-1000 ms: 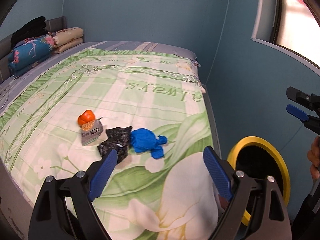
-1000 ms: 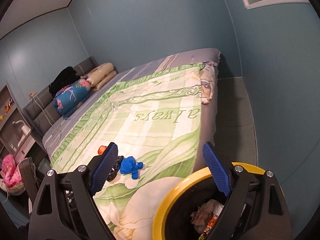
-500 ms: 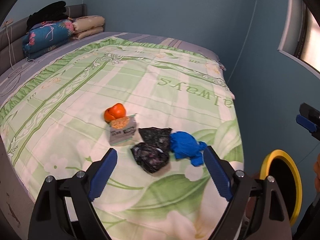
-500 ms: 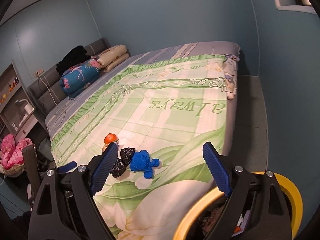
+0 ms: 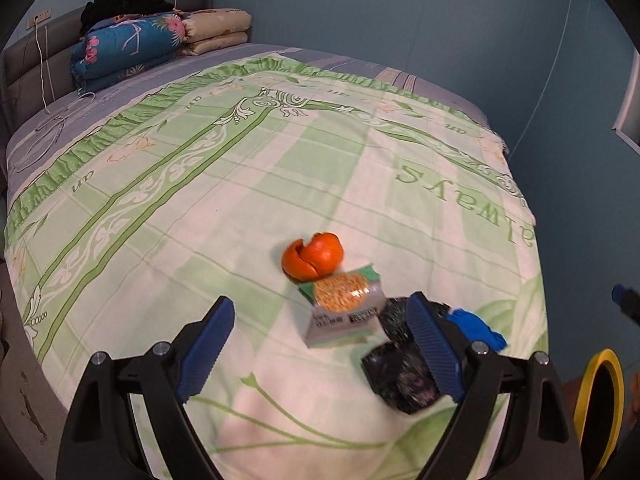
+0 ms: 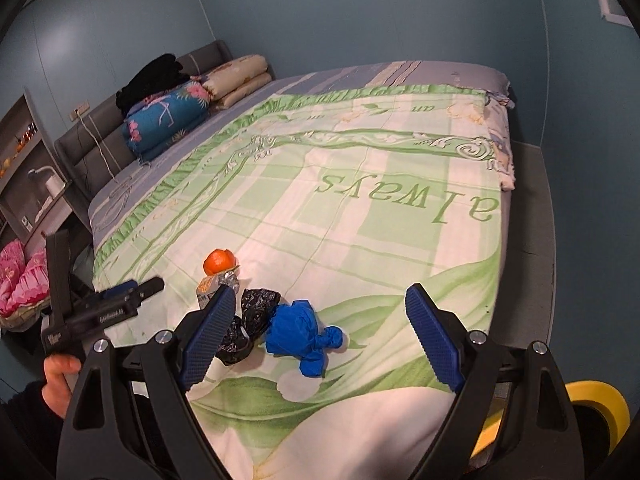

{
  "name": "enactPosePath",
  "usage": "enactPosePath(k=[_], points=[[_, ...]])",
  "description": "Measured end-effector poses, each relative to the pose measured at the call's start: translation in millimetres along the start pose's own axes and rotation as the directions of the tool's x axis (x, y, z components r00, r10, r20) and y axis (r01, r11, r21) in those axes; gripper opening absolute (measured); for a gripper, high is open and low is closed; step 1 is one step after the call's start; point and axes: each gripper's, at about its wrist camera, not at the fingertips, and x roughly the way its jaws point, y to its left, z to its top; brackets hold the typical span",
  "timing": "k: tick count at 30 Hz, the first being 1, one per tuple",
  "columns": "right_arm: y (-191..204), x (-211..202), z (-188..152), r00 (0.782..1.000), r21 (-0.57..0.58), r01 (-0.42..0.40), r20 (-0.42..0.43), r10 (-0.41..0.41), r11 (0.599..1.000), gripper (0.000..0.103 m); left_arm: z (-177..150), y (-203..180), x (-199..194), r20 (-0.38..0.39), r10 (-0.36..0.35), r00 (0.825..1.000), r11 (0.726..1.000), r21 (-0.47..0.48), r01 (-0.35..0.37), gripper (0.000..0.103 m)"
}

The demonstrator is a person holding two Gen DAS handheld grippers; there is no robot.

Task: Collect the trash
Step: 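Move both open tools back over the remaining trash on the bed, then close the left tool on the orange peel while the right tool grasps the blue glove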

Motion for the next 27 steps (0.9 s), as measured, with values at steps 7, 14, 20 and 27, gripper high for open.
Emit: enactPosePath(k=[7,14,20,27], points=[[19.3,56.1,-6.3,0.991,-0.073,0.003,-0.130,-0.013,0.997,0.083,25.7,12.4,41.0,-0.038,0.012,0.999,1.000,-0.010,-0.012,0.084],[24.6,104.3,-18.5,0.971,-0.092,0.003,-0.236,-0.024,0.996,0.083,39.1,9.8,85.0,-0.091,0.000,0.996,1.000,0.002,0.000,0.084],[28.6,132.8,-25.4,0.957,-0.130,0.004,-0.287,-0.042,0.992,0.083,41.4,8.7,113.1,-0.134,-0.020,0.991,1.000,0.013,0.022,0.084],[32.6,164.7,-34.9,0.931,-0.161,0.003,-0.361,-0.062,0.987,0.083,37.2,11.4,135.1,-0.174,-0.040,0.984,0.998,0.033,0.046,0.073]])
